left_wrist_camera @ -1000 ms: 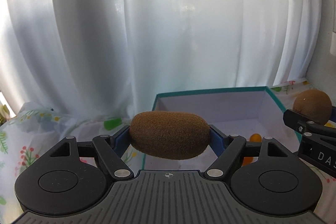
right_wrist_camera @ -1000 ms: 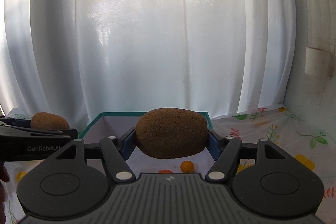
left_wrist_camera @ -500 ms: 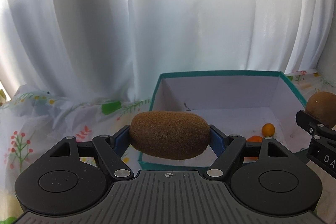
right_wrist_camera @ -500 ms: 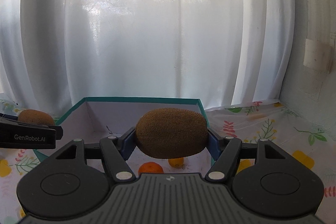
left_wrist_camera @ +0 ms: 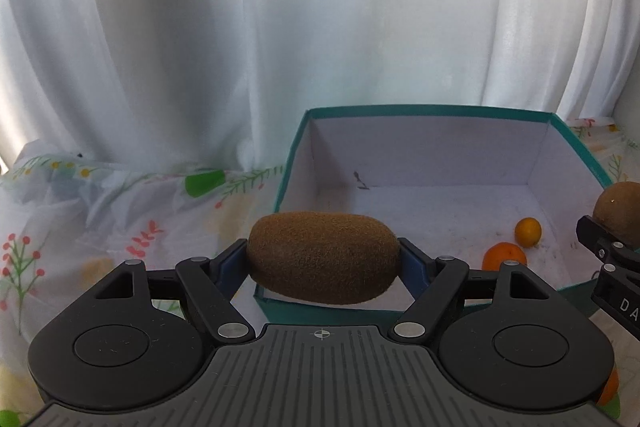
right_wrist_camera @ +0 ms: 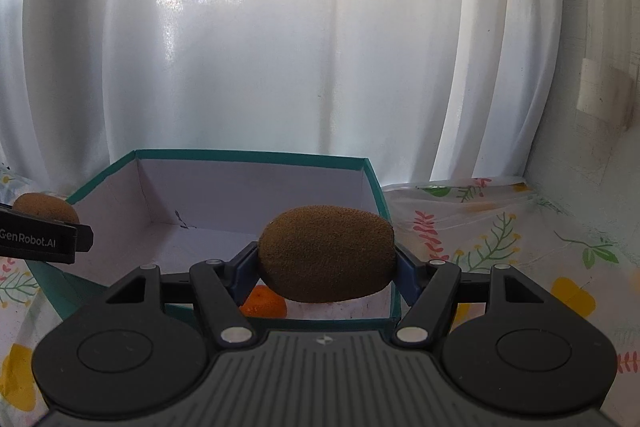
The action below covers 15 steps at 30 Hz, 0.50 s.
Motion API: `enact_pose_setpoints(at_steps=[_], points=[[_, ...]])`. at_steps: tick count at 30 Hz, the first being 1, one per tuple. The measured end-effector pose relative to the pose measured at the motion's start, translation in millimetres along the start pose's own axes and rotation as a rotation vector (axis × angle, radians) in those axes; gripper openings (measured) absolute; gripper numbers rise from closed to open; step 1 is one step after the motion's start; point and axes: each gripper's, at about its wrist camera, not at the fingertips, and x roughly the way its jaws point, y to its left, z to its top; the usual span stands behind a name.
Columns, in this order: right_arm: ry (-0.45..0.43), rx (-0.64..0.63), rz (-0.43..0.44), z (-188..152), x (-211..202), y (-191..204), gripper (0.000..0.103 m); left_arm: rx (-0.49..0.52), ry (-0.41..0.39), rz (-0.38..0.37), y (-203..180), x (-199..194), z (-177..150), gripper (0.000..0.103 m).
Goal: Organize fruits
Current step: 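Lift both kiwis and carry them over the teal box, then open both tools to drop the kiwis into the box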
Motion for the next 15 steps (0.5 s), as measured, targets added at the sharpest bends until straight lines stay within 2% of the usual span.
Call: enact_pose_setpoints(at_steps=[7, 15], points=[[0.007, -0.038, 0.001, -8.3, 4.9, 6.9, 0.068, 0.012, 0.001, 0.01, -0.7, 6.7, -3.2, 0.082], [0.011, -0.024, 0.013, -10.2, 5.3, 4.8, 0.068, 0.018, 0.012, 0.005, -3.1, 12.8, -4.0, 0.082]])
